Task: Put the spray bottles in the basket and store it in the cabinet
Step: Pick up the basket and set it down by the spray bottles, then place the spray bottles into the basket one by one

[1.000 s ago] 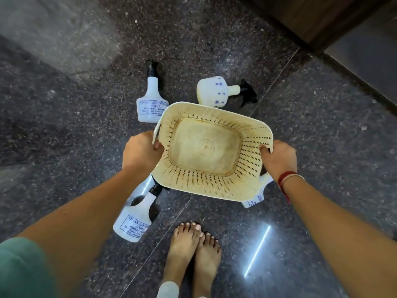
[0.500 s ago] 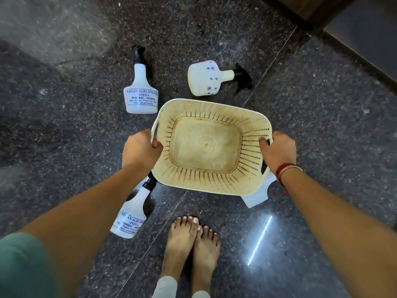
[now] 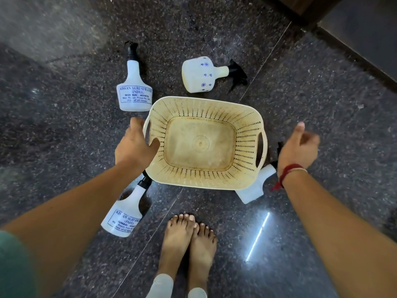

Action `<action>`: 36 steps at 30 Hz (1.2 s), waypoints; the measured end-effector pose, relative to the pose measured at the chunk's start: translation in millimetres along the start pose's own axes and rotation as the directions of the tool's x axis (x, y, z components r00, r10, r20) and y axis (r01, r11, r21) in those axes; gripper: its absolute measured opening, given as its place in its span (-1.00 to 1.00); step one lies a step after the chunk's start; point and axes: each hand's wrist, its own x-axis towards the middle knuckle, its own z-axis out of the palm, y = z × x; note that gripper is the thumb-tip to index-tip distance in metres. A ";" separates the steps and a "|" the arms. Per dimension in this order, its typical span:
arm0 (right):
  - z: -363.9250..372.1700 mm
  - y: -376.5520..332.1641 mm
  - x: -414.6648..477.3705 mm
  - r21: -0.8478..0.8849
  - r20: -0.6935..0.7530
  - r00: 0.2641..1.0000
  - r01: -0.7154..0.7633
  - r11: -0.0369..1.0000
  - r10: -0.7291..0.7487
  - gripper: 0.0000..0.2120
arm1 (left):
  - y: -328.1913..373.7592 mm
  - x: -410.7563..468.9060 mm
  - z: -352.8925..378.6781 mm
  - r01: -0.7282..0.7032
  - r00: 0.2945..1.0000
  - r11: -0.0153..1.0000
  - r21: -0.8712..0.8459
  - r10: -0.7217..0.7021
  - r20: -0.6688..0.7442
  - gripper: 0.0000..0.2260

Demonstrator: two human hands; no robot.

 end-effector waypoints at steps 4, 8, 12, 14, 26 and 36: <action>-18.8 46.3 13.4 -0.157 0.106 0.826 -0.536 0.830 0.554 -0.34 | 0.9 1.4 6.8 -0.004 1.000 0.994 -0.109 0.001 -0.030 -0.47; -21.8 66.1 1.7 -0.467 0.355 0.406 -0.703 0.536 0.842 -0.22 | -2.6 2.9 10.2 -0.052 0.996 0.991 -0.126 0.043 -0.073 -0.44; -4.4 78.8 -5.7 -0.375 0.426 0.470 -0.686 0.624 0.773 -0.34 | -4.1 2.8 10.0 -0.103 0.991 0.987 -0.120 0.091 -0.101 -0.36; 5.3 80.9 -5.1 -0.317 0.451 0.507 -0.679 0.663 0.735 -0.46 | -5.4 3.8 9.6 -0.117 0.990 0.986 -0.120 0.106 -0.096 -0.38; -40.4 -35.1 -16.4 -0.283 0.141 0.974 0.214 0.935 -0.180 -0.60 | 2.3 1.3 9.1 0.000 0.999 0.992 -0.126 -0.004 -0.032 -0.66; -53.1 -81.8 -66.3 0.376 0.515 0.761 0.212 0.902 -0.394 -0.61 | 0.6 -6.6 10.5 -0.004 1.000 0.993 -0.117 0.000 -0.031 -0.74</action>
